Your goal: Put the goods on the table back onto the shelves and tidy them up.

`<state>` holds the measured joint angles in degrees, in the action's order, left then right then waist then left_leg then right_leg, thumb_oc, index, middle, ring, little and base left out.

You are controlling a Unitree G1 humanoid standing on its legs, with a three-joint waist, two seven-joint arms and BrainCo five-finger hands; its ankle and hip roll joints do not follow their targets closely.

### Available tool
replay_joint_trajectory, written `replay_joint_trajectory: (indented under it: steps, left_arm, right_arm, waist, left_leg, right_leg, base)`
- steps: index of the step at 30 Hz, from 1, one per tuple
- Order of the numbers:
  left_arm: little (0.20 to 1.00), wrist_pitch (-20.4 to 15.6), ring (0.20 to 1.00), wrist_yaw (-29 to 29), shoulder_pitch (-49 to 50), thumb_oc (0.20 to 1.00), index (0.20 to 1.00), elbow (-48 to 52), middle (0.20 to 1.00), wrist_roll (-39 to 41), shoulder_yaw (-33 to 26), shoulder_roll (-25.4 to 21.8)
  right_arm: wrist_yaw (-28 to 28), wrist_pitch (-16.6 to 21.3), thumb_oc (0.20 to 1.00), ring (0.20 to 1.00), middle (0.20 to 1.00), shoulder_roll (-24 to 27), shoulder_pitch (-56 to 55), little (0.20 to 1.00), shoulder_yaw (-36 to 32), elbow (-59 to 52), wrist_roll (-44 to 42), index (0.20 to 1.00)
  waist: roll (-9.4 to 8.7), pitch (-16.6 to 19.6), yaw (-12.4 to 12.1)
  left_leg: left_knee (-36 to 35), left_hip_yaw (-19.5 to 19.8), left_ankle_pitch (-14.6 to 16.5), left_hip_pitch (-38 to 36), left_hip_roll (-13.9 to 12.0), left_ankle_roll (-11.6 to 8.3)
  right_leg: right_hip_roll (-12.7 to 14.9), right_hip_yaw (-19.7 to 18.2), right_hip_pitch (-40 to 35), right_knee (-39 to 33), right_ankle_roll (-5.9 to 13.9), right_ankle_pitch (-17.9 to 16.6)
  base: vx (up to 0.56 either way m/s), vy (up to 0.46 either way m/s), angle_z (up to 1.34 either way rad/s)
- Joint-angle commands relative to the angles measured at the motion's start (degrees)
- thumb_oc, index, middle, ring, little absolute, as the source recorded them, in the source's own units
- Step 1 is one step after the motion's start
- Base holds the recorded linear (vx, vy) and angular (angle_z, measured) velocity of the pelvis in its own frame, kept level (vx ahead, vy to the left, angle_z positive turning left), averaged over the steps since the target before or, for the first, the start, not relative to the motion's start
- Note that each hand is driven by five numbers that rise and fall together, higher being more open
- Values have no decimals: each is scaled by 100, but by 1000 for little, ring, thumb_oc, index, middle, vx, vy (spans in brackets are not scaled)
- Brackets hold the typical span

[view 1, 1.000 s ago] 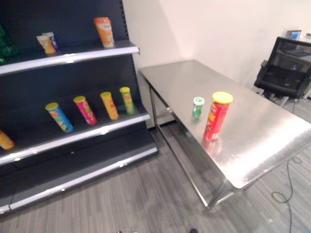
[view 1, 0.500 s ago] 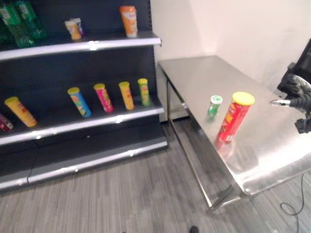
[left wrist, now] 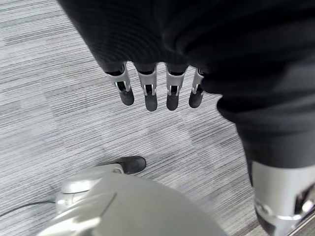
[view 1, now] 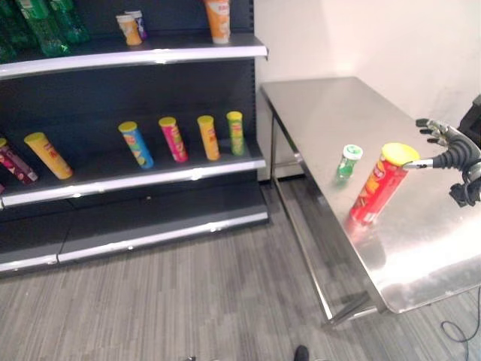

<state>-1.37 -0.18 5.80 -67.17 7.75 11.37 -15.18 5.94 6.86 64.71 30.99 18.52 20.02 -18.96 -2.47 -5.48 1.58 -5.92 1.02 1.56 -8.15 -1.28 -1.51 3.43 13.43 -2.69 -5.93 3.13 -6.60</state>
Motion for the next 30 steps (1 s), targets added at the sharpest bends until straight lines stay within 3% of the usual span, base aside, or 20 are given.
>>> replay_joint_trajectory:
  steps: [1,15,30]
  left_arm:
    - [1000,-159,1000,28,-215,1000,1000,-25,1000,-35,137,-118]
    - [1000,-188,1000,26,-239,1000,1000,-12,1000,-21,164,-128]
    - [1000,-207,1000,75,-247,1000,1000,-60,1000,40,145,-161]
  right_arm:
    - [95,285,1000,1000,1000,354,441,1000,520,-203,-96,1000]
    - [264,217,1000,1000,1000,338,1033,1000,1397,112,93,1000]
    - [309,71,1000,1000,1000,143,1419,1000,1912,582,380,1000]
  waist:
    - [-107,41,-119]
    - [-165,37,-158]
    - [-208,19,-226]
  left_leg:
    - [92,-489,86,161,-437,-473]
    - [92,-534,94,152,-459,-505]
    - [92,-484,96,157,-458,-505]
  right_leg:
    - [137,-85,-421,180,421,1101]
    - [130,-47,-479,115,424,1106]
    - [141,8,-514,102,407,1110]
  base:
    - [0,0,0]
    - [0,0,0]
    - [-1,-1,2]
